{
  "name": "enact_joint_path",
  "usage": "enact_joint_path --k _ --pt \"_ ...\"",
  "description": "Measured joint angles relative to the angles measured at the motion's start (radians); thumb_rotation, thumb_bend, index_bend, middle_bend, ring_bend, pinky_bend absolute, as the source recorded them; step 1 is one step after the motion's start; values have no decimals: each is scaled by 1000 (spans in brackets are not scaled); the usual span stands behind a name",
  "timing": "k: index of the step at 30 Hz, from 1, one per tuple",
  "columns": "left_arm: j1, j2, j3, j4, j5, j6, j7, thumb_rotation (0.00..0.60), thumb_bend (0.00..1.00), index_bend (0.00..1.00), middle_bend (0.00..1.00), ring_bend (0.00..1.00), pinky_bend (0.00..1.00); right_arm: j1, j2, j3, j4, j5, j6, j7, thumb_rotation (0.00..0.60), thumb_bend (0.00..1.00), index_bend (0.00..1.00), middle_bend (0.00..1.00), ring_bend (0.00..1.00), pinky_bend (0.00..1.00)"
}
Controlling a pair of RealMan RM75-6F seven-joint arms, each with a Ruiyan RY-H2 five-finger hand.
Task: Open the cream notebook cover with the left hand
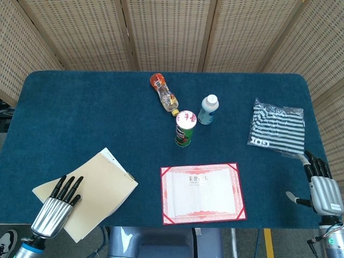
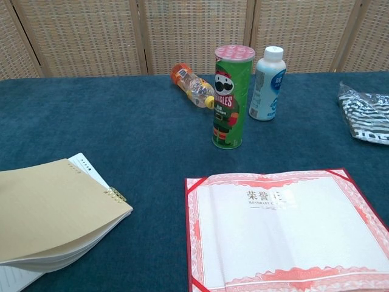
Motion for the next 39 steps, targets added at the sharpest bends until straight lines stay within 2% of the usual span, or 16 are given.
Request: enact_joint_path --k 7,16,23,34,39 --pt "-35 -9 -75 -3 5 -15 -18 600 686 824 0 0 0 -1 0 0 -1 1 0 0 600 52 30 0 0 0" --pt "-123 -26 -218 -7 -39 -71 -19 600 684 824 0 0 0 1 1 1 -1 3 -5 4 600 53 30 0 0 0" --pt "-209 -43 -326 -4 -113 -143 7 600 683 824 0 0 0 2 2 1 -1 3 -6 8 600 51 30 0 0 0" --pt "-283 -96 -382 46 -162 -206 52 600 681 824 0 0 0 3 3 1 -4 4 -9 12 600 52 30 0 0 0" --pt "-318 -135 -404 103 -183 -228 67 600 679 824 0 0 0 4 4 1 -5 5 -12 16 600 51 30 0 0 0"
